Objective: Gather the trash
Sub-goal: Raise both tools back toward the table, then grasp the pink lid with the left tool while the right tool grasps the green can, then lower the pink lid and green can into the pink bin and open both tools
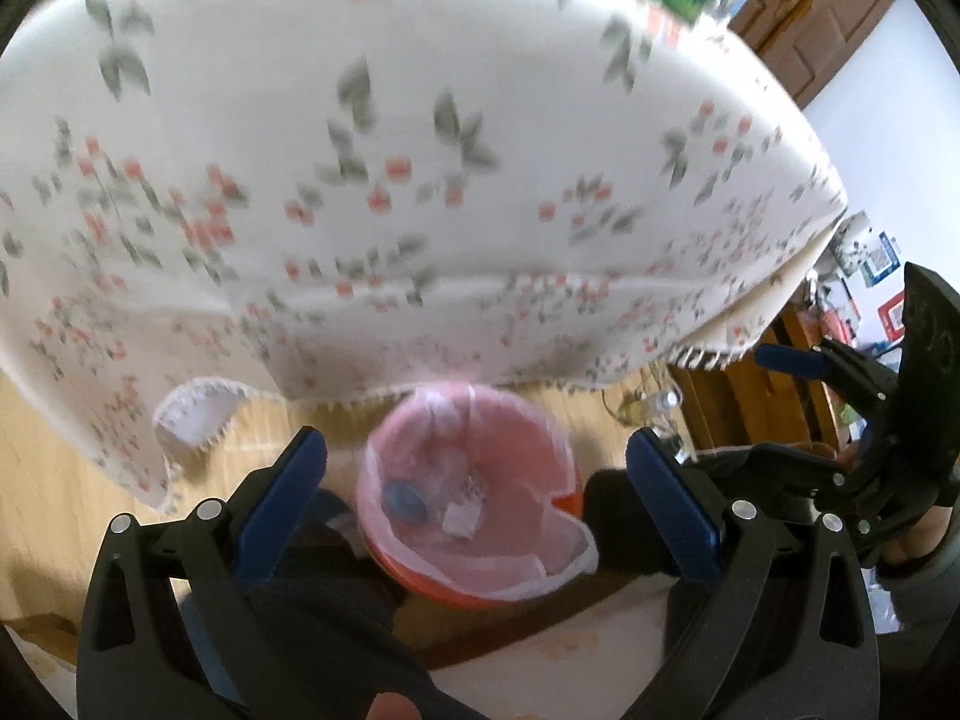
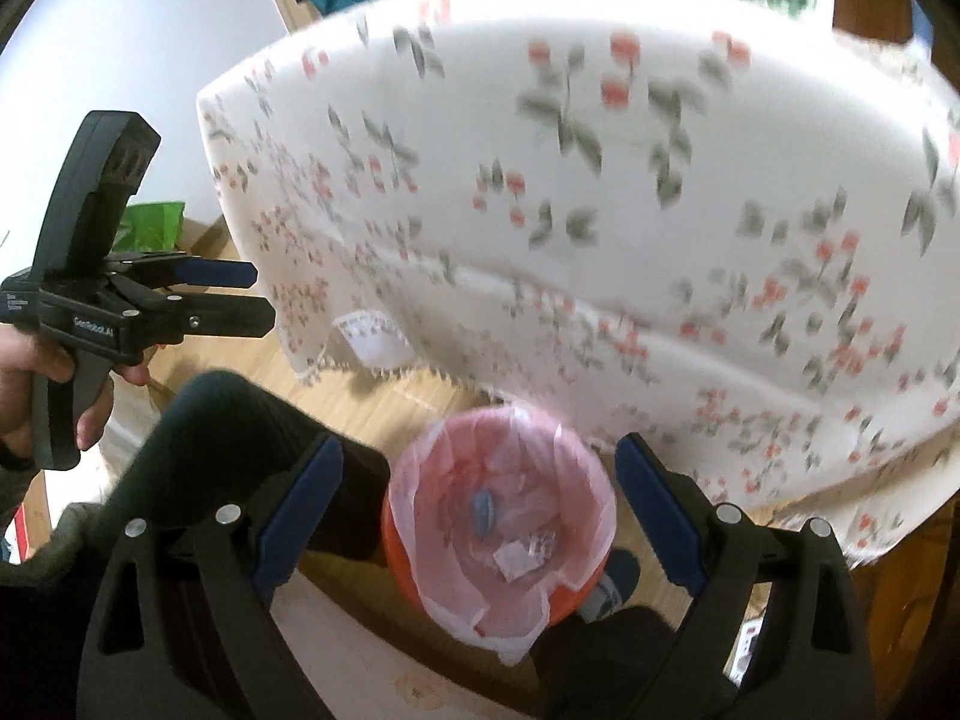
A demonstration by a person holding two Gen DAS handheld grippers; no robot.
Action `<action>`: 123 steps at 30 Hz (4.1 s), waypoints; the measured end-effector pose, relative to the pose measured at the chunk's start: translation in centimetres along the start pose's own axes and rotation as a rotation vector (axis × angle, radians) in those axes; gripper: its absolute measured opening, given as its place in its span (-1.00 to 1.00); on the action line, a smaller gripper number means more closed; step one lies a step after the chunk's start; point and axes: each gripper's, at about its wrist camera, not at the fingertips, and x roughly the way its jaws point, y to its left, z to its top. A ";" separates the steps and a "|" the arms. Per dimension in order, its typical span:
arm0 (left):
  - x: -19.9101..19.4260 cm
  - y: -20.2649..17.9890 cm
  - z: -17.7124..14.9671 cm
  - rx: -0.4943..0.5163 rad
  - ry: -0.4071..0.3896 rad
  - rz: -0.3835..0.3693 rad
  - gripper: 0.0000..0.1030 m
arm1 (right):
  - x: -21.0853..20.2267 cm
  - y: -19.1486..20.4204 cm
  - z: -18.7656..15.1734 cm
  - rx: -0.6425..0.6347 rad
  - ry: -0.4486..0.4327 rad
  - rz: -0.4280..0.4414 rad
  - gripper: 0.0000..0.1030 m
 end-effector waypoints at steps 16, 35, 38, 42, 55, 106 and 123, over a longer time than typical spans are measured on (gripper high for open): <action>-9.2 -0.5 9.4 0.115 -0.199 0.081 0.89 | -7.6 0.2 8.3 -0.047 -0.185 -0.049 0.83; -8.6 3.0 22.7 0.124 -0.248 0.226 0.89 | -7.6 -0.5 16.7 -0.061 -0.247 -0.034 0.87; -7.9 3.2 24.5 0.137 -0.238 0.228 0.89 | -6.9 -0.6 17.6 -0.067 -0.241 -0.036 0.87; -6.4 3.8 26.4 0.136 -0.210 0.226 0.89 | -6.1 -0.7 18.4 -0.067 -0.237 -0.038 0.87; -2.4 4.2 29.4 0.152 -0.163 0.219 0.44 | -2.9 -2.1 21.9 -0.024 -0.191 -0.023 0.87; -13.1 -2.5 17.4 0.175 -0.297 0.000 -0.66 | -14.1 -0.4 11.8 -0.021 -0.250 0.017 0.46; -10.2 -5.1 3.5 0.144 -0.169 -0.086 -0.66 | -12.2 -0.3 0.2 0.037 -0.116 -0.011 0.46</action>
